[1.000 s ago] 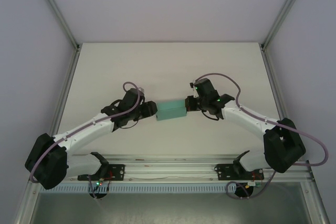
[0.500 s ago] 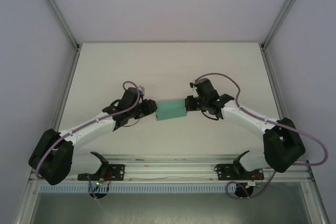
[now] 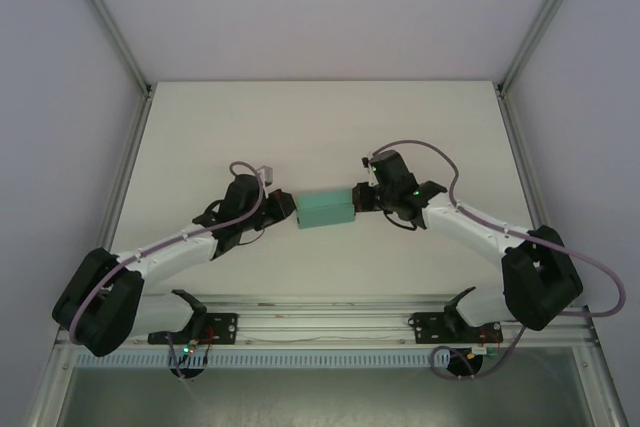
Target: Assemble paper box
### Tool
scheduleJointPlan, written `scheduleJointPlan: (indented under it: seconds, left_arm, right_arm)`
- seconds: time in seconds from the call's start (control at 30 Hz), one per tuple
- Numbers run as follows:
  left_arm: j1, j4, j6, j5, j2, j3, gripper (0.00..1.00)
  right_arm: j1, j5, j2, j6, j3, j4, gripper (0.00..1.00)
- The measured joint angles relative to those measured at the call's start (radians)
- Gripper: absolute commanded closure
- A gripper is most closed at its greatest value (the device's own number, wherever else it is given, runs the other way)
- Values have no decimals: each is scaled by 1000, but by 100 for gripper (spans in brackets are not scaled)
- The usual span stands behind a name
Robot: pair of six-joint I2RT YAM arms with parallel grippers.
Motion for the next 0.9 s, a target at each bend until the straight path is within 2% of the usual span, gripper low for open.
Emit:
scheduleJointPlan:
  seconds: [0.07,0.17,0.2,0.23,0.4,0.47,0.5,0.57,0.7,0.9]
  left_arm:
    - [0,2,0,0,-1,0,100]
    - [0,-21,10,-1,-8,12,79]
    - [-1,-39,15,-1,-7,21,68]
    - [-1,-59,19,-4,-7,29,63]
    - [-6,-208,65,-27,-7,92,25]
    - [-10,-256,84,-34,-7,124,11]
    - [-11,-277,93,-40,-9,141,0]
    - [-11,-313,116,-59,-21,173,0]
    - [-11,-381,145,-119,-65,247,0]
    - [-11,-463,177,-229,-118,299,0]
  right_arm:
    - [0,1,-5,2,-6,5,100]
    - [0,3,-15,6,-8,6,93]
    - [1,3,-19,7,-6,4,89]
    - [2,3,-22,7,-3,0,86]
    - [9,24,-14,6,40,-77,71]
    - [14,34,-11,0,60,-115,61]
    - [18,45,-11,-2,72,-144,57]
    - [20,61,-11,-12,93,-185,52]
    - [20,81,-20,-39,140,-229,33]
    - [20,88,-31,-129,204,-259,14]
